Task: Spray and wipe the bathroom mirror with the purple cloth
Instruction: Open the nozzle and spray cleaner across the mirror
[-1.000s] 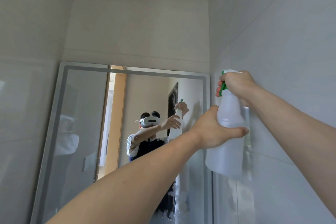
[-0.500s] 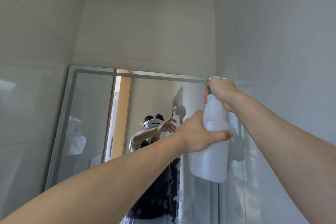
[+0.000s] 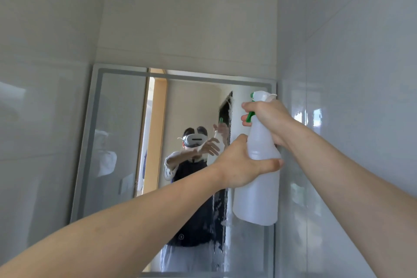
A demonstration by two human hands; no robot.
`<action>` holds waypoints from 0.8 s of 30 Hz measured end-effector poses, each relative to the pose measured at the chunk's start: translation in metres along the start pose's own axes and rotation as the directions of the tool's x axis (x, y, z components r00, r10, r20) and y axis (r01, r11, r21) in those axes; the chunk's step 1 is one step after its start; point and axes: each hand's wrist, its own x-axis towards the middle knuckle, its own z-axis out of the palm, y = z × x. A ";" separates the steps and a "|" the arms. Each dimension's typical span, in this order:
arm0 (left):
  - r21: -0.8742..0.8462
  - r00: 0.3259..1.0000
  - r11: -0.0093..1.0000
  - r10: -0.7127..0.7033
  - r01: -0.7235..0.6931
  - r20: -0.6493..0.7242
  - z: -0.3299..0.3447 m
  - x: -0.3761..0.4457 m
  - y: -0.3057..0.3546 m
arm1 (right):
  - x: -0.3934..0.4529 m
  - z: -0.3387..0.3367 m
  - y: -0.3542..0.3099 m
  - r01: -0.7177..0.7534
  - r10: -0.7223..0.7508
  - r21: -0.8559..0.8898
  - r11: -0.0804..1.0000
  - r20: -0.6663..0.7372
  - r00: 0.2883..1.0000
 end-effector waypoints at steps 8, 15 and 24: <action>-0.014 0.997 1.000 -0.027 0.028 0.070 0.018 -0.030 -0.031 | -0.021 0.021 0.040 -0.040 0.042 0.036 0.999 -0.084 0.996; 0.037 0.996 0.997 -0.073 0.071 0.059 0.018 -0.030 -0.038 | -0.029 0.023 0.041 -0.043 0.048 0.050 0.998 -0.117 0.992; -0.086 0.990 0.992 -0.085 0.095 0.109 0.032 -0.075 -0.050 | -0.060 0.024 0.064 -0.164 0.165 0.024 0.986 -0.026 0.986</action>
